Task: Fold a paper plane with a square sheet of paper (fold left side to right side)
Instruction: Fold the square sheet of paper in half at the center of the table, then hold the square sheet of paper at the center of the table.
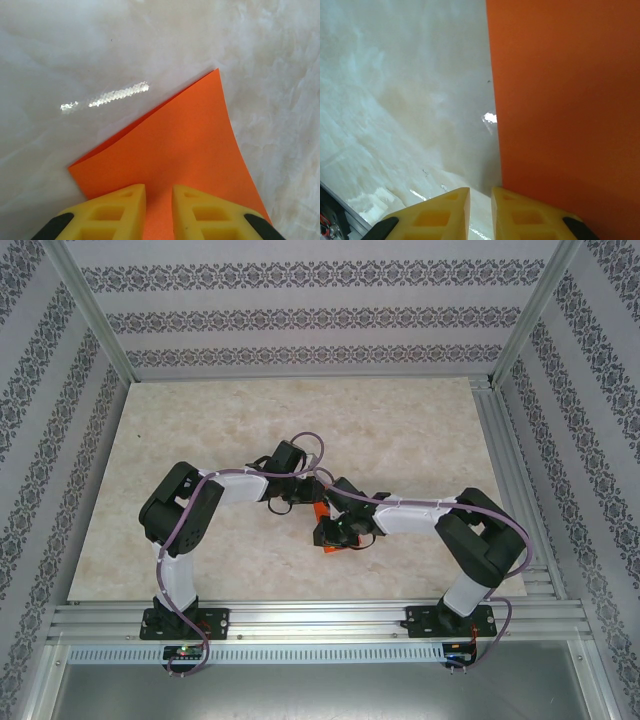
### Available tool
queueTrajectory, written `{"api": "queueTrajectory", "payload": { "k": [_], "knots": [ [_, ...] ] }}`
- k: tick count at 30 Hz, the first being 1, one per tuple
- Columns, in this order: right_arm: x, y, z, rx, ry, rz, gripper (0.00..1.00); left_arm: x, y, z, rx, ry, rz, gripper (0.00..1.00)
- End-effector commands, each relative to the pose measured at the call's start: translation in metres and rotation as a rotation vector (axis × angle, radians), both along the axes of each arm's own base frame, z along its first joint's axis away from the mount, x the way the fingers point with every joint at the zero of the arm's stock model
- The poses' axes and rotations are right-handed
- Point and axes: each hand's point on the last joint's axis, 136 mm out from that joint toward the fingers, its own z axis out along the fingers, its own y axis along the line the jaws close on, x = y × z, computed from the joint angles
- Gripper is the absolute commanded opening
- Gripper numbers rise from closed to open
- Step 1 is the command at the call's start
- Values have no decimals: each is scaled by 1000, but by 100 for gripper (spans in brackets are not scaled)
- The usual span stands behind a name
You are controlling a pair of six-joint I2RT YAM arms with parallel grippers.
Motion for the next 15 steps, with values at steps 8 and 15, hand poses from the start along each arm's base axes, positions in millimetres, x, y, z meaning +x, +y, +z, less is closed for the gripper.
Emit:
{"api": "queueTrajectory", "payload": {
  "k": [8,15],
  "knots": [
    [12,-5,49,69,-102,-6,23,3,4,-13,40,-10,5,24],
    [26,-49,47,39,-121,-90,32,3,4,-12,38,-10,5,24]
  ]
}}
